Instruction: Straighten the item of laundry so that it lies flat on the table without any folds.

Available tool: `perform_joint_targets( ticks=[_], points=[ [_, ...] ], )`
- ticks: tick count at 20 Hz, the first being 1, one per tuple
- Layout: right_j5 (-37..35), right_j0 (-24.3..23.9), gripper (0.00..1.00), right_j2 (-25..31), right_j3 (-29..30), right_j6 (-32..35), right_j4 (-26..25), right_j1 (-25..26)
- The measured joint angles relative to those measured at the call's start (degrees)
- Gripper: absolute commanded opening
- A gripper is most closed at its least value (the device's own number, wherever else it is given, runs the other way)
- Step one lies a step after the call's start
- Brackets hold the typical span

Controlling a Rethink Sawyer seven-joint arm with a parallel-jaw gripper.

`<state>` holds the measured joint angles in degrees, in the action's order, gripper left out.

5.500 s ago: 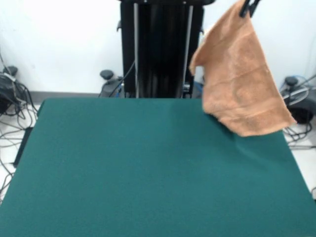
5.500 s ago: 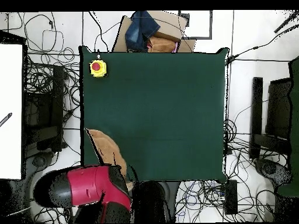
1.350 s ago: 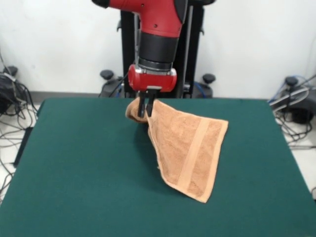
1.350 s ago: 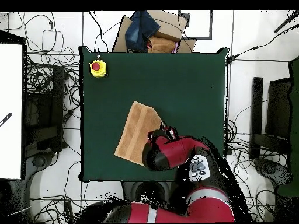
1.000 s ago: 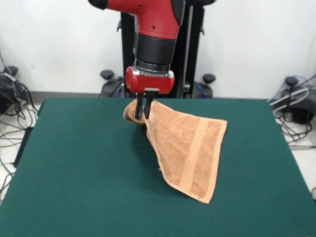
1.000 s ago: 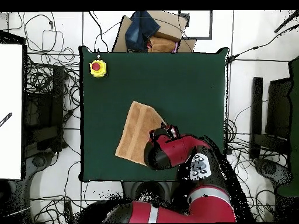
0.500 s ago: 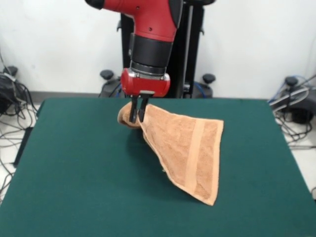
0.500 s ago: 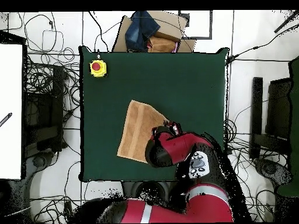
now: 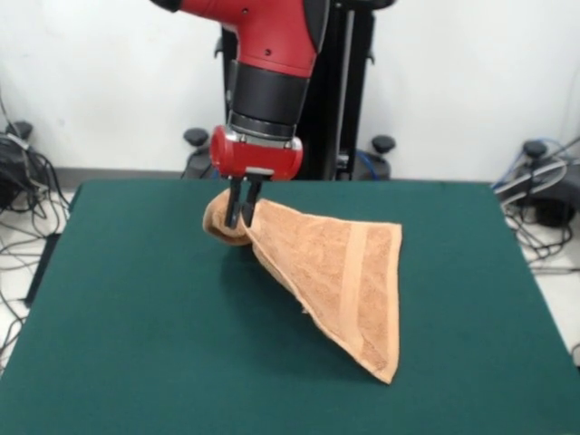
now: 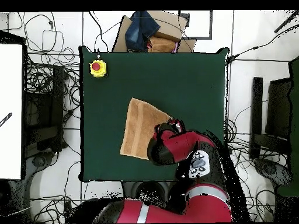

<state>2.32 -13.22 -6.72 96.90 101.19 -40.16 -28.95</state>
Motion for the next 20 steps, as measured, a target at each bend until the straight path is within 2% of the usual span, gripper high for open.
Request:
perform_joint_targets(
  ticks=[12, 13, 20],
  points=[
    [1.88, 0.54, 0.00, -1.36, -2.16, 0.00, -1.52, 0.39],
    [2.46, 1.08, 1.00, -1.83, -2.73, 0.00, -1.77, 0.56],
    [4.55, 3.21, 1.00, -4.13, -3.95, 0.00, -1.77, 1.02]
  ],
)
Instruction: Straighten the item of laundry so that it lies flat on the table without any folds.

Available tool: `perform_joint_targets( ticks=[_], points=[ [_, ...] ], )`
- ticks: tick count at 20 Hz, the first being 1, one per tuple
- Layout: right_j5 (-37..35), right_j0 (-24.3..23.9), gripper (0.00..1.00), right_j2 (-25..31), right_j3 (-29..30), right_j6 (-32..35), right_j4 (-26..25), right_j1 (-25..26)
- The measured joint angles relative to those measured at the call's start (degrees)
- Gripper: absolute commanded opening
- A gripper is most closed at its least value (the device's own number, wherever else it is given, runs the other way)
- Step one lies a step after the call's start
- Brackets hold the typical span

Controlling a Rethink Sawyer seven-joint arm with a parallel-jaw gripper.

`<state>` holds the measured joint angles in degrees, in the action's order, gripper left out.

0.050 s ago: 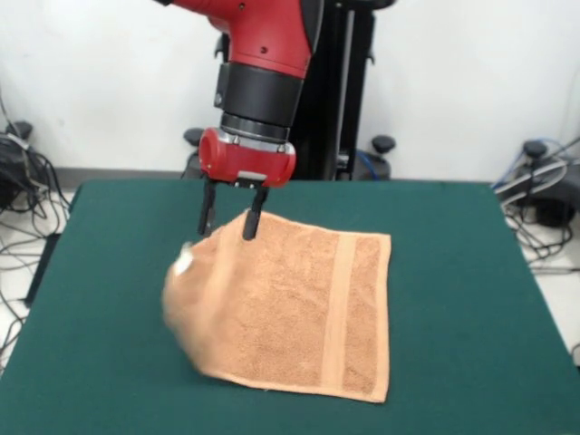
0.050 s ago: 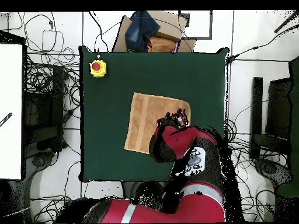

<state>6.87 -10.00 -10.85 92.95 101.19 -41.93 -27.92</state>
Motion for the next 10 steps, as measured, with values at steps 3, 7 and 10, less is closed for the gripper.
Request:
perform_joint_targets(
  ticks=[3, 7, 10],
  points=[
    [1.20, 0.77, 1.00, -1.10, -0.69, 0.00, 0.00, 0.18],
    [1.90, 1.04, 1.00, -1.72, -1.33, 0.00, 0.00, 0.27],
    [2.19, 1.40, 1.00, -2.55, -1.69, 0.00, 0.00, 0.37]
  ],
)
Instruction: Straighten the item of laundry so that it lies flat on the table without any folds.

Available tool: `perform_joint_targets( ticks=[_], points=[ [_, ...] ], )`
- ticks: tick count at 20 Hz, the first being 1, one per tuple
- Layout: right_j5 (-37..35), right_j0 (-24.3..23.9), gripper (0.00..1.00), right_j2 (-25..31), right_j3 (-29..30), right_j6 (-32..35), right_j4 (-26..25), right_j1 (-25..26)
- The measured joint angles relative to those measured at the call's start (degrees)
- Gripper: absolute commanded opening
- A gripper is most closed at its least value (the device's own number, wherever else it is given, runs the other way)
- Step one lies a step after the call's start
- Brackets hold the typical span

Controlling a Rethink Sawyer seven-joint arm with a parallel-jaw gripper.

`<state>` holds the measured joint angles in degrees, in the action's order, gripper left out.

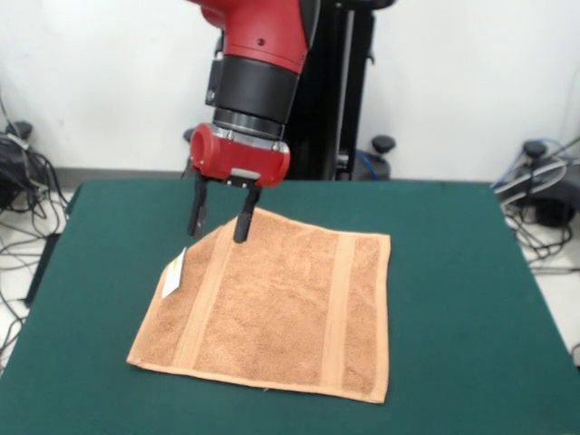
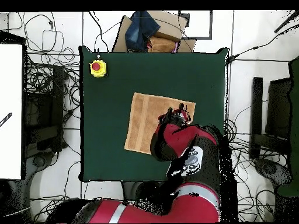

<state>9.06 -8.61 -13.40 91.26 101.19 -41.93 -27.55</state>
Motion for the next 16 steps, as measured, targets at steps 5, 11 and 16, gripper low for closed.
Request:
perform_joint_targets(
  ticks=[5, 11, 16],
  points=[
    [0.14, 0.23, 1.00, -1.12, -0.22, 0.00, 0.24, 0.46],
    [0.23, -0.81, 1.00, -1.16, -0.19, 0.00, 0.78, 1.77],
    [0.42, -2.43, 1.00, -1.10, -0.06, 0.00, 1.46, 2.49]
  ],
)
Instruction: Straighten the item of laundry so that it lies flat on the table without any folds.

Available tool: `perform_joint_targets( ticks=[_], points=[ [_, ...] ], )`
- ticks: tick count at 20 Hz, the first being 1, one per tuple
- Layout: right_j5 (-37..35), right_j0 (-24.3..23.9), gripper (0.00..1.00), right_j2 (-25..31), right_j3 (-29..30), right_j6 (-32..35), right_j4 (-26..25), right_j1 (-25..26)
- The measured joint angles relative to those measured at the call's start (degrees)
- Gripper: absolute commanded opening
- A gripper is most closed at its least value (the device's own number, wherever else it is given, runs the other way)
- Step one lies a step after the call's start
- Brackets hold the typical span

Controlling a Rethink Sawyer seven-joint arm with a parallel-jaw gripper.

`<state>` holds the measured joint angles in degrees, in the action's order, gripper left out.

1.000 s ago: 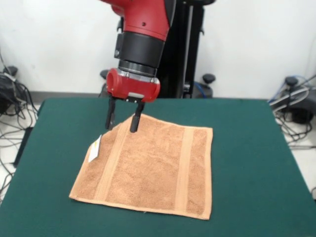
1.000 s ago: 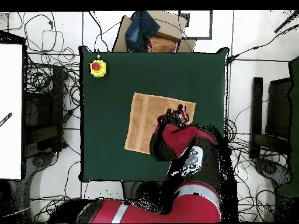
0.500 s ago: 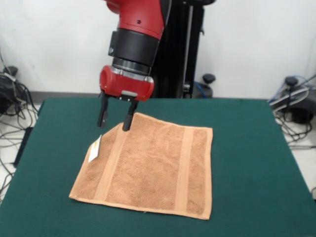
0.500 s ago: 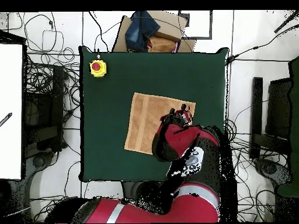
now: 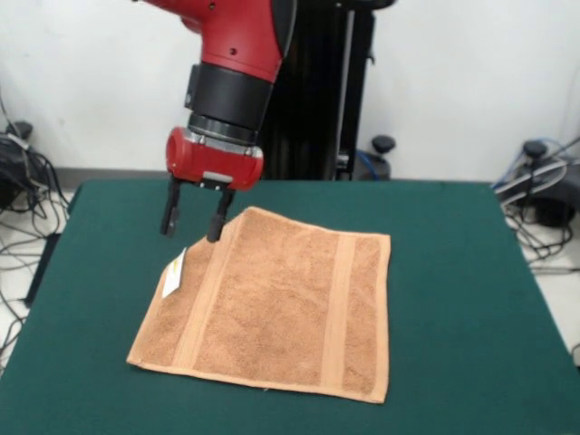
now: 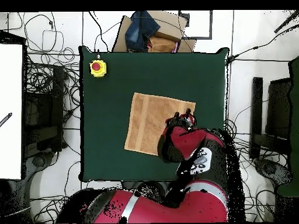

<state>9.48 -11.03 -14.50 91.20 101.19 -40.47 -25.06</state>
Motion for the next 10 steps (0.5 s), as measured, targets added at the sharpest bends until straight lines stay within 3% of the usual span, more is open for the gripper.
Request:
perform_joint_targets(
  ticks=[5, 10],
  points=[
    [1.65, 0.85, 1.00, -0.44, -0.02, 0.00, 2.74, 1.47],
    [3.75, 6.37, 1.00, -2.49, -0.04, 0.00, 8.24, 4.11]
  ],
)
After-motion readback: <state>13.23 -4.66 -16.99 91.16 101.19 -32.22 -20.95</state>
